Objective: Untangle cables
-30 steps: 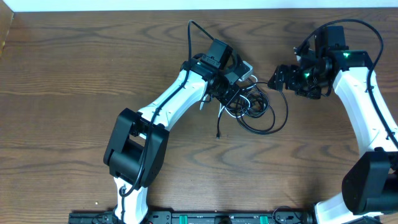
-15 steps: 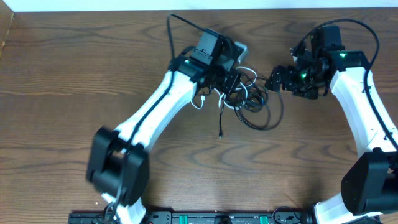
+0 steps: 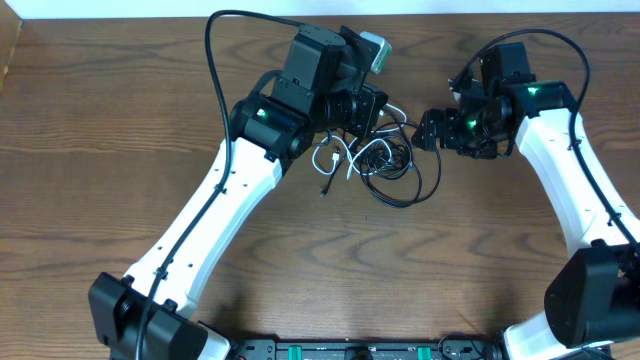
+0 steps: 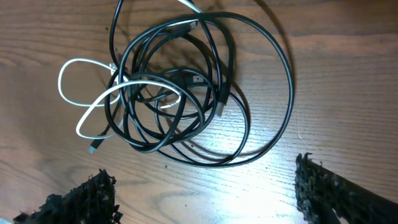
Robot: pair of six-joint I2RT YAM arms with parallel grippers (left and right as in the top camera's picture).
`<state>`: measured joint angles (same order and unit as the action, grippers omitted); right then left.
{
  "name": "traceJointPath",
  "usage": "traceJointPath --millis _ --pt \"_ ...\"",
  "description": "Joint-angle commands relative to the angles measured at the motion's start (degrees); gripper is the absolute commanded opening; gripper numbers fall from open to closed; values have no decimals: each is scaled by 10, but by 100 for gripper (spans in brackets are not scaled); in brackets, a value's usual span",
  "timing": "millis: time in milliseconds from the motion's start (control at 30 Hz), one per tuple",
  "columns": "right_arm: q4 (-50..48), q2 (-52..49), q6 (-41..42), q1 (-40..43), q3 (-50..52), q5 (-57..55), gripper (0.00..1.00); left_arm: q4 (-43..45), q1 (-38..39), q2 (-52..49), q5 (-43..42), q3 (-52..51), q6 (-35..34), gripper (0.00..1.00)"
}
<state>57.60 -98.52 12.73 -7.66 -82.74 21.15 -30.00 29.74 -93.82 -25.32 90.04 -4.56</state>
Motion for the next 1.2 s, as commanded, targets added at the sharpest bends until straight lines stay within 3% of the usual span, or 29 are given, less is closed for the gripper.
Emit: traceJointPath --millis 0,167,333,467,500,633,767,933,1167 --pt "-2 3 -1 -3 -4 2 89 -9 -2 14 13 11 -12 7" --pt "-8 3 1 -3 -4 2 89 -52 -2 13 96 9 -92 8" --pt "-17 3 8 -3 -4 -5 89 -73 -1 11 111 -3 -149 8" --pt "-19 3 9 -3 -4 -7 89 -87 -1 -3 110 -7 -168 17" --pt "-19 3 9 -3 -4 -9 89 -90 0 -6 110 -7 -171 23" --pt "-19 3 9 -3 -4 -22 90 -96 11 -18 110 -7 -172 29" --pt "-19 3 10 -3 -4 -26 90 -99 30 -36 111 -7 -180 33" --pt "-19 3 10 -3 -4 -31 89 -104 39 -76 115 -7 -265 33" --pt "-18 3 9 -3 -3 -33 89 -111 45 -120 115 -7 -270 33"
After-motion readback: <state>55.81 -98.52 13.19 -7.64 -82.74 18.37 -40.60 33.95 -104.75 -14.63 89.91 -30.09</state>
